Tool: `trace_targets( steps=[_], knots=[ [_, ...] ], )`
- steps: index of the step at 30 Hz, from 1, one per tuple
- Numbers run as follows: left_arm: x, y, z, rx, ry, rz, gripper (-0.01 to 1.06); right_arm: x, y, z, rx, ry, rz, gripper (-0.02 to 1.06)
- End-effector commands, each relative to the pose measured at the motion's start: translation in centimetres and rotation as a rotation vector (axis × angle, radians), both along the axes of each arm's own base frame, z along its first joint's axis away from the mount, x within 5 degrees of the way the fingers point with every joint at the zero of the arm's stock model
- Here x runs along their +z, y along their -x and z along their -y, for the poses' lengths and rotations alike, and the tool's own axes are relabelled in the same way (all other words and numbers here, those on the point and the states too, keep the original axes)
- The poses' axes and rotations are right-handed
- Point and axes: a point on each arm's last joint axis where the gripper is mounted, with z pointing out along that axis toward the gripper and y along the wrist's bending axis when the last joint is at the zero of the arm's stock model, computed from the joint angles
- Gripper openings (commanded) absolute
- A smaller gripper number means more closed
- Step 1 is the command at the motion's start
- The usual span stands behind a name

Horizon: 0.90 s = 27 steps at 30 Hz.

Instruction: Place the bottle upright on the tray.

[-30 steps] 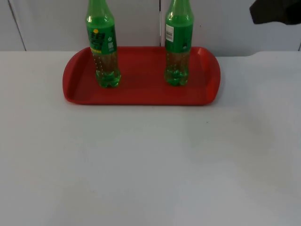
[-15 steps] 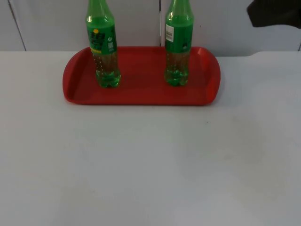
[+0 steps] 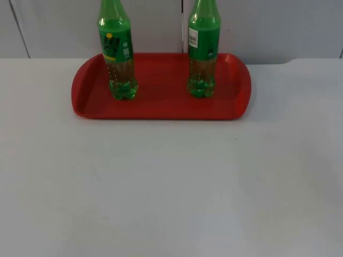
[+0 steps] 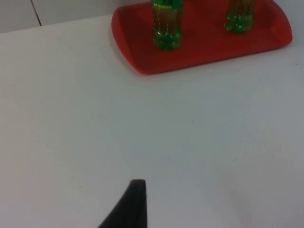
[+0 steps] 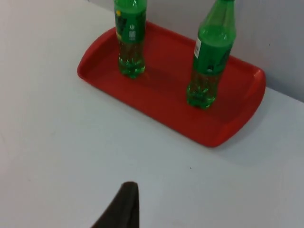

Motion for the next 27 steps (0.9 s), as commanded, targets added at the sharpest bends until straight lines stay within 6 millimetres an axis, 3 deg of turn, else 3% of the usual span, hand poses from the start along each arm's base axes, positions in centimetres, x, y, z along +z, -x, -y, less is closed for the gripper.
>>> trace_targets(
  steps=[1, 13, 27],
  knots=[
    [-0.1, 0.0, 0.0, -0.002, -0.001, 0.002, 1.05, 0.2, 0.9, 0.7, 0.0, -0.034, 0.018, 1.05],
    [-0.1, 0.0, 0.0, -0.002, -0.001, 0.002, 1.05, 2.1, 6.3, 5.7, -0.041, -0.16, 0.134, 1.05],
    [-0.1, 0.0, 0.0, -0.002, -0.001, 0.002, 1.05, 1.4, 10.8, 9.2, -0.026, -0.172, 0.111, 1.05]
  ],
)
